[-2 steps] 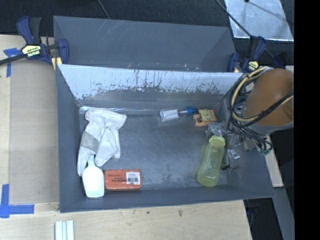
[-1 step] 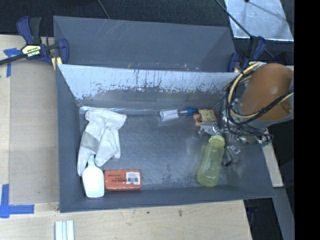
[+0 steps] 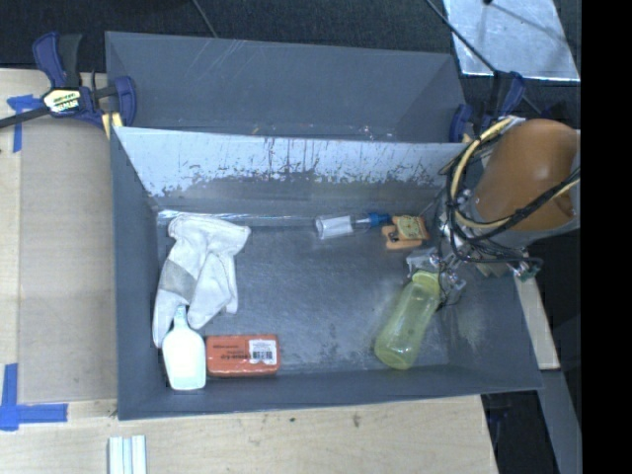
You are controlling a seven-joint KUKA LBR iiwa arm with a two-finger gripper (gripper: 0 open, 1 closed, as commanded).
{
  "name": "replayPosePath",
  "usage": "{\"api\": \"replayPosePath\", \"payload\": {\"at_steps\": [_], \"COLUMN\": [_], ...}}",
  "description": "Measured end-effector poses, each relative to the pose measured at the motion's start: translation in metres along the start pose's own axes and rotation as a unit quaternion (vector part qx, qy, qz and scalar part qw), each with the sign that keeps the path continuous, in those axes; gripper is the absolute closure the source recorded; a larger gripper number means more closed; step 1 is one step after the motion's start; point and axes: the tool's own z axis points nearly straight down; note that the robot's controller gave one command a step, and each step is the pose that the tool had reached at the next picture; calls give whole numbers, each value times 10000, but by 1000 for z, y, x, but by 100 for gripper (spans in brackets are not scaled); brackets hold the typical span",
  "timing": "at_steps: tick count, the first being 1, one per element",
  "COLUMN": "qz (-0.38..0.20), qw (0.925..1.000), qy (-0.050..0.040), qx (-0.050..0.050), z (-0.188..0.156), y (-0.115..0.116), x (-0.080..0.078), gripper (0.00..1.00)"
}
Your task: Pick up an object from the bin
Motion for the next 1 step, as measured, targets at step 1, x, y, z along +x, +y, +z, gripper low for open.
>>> {"api": "replayPosePath", "payload": {"at_steps": [1], "qz": [-79], "qw": [10000], "qy": [0], "qx": [2], "z": [0], "y": [1], "x": [2], "gripper": [100]}}
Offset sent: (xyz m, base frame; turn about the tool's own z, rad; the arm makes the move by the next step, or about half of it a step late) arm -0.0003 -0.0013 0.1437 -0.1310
